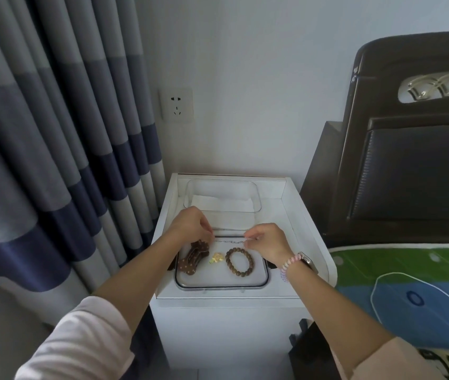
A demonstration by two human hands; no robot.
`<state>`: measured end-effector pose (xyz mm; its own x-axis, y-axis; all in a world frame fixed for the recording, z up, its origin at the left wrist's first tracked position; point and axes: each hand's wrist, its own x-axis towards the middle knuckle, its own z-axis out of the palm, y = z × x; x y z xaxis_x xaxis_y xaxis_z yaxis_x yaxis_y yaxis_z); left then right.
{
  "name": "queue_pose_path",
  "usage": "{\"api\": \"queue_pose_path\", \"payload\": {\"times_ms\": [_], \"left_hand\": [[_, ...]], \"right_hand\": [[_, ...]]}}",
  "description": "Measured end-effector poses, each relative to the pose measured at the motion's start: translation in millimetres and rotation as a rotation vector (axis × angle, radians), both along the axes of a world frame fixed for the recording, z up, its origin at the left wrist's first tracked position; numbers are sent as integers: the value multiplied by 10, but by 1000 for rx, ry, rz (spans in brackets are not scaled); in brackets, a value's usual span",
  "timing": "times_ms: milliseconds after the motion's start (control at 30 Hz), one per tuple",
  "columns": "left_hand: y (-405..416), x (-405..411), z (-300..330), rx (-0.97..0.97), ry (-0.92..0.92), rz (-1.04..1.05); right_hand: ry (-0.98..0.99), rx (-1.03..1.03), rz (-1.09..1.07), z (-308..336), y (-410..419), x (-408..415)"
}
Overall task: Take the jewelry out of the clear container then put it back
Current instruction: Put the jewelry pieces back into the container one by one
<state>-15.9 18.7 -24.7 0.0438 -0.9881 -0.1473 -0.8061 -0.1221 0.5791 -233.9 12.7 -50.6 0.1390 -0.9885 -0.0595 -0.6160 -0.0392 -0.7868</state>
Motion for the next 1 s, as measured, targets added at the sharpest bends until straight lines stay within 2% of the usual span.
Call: {"api": "queue_pose_path", "payload": {"times_ms": [233, 400, 567, 667, 767, 867, 1000], "left_hand": [[259, -8, 230, -82, -50, -56], [652, -245, 83, -70, -437, -201], [797, -437, -113, 51, -495, -276], [834, -367, -96, 45, -482, -248], [862, -169, -18, -44, -442, -165], [881, 20, 61, -117, -380, -78], [897, 7, 110, -91, -541, 23]], "right_hand": [[15, 6, 22, 308, 201, -154], [288, 90, 65, 250, 505, -229], [364, 111, 35, 59, 737, -123], [396, 94, 5, 19, 768, -66], [428, -15, 1, 35, 715, 40], [379, -120, 40, 76, 657, 278], [263, -154, -2, 122, 578, 668]]}}
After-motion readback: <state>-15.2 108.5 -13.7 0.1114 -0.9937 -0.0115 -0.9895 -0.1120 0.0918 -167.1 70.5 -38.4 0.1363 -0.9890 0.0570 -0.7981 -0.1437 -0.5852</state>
